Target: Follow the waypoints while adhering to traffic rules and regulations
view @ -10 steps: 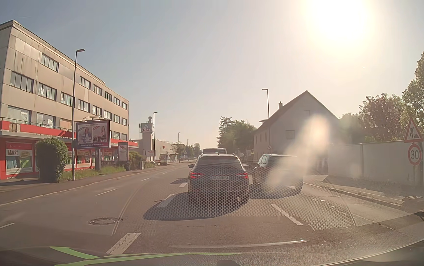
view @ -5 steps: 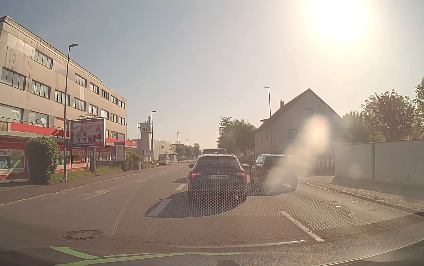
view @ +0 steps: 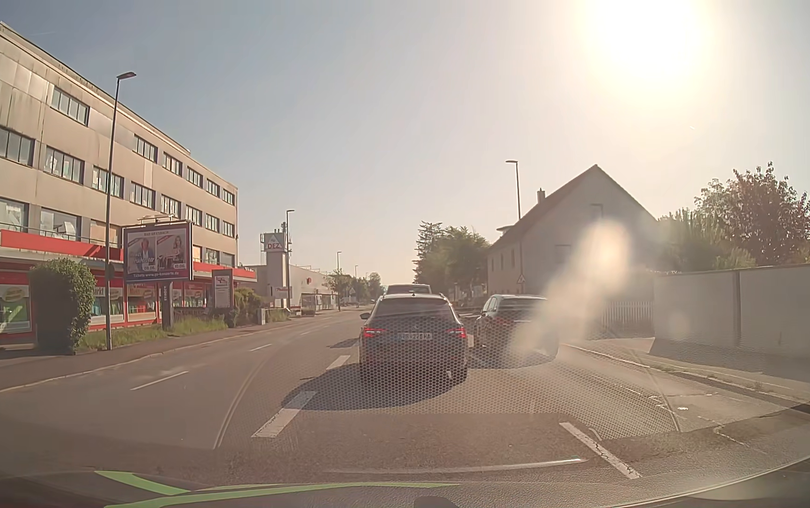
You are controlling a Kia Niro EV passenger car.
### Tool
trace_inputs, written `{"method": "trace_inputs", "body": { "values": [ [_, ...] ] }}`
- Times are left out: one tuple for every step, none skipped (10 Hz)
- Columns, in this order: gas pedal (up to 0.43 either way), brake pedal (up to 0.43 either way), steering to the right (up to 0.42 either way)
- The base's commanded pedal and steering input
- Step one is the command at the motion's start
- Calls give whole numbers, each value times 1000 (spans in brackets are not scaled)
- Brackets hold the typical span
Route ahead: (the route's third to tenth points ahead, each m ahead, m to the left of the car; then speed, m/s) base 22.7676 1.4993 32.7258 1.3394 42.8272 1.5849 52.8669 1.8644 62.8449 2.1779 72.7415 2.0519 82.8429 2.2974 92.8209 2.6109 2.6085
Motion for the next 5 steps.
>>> {"method": "trace_inputs", "body": {
  "values": [
    [0,0,4],
    [0,0,4],
    [0,0,4],
    [0,0,4],
    [0,0,4]
  ]
}}
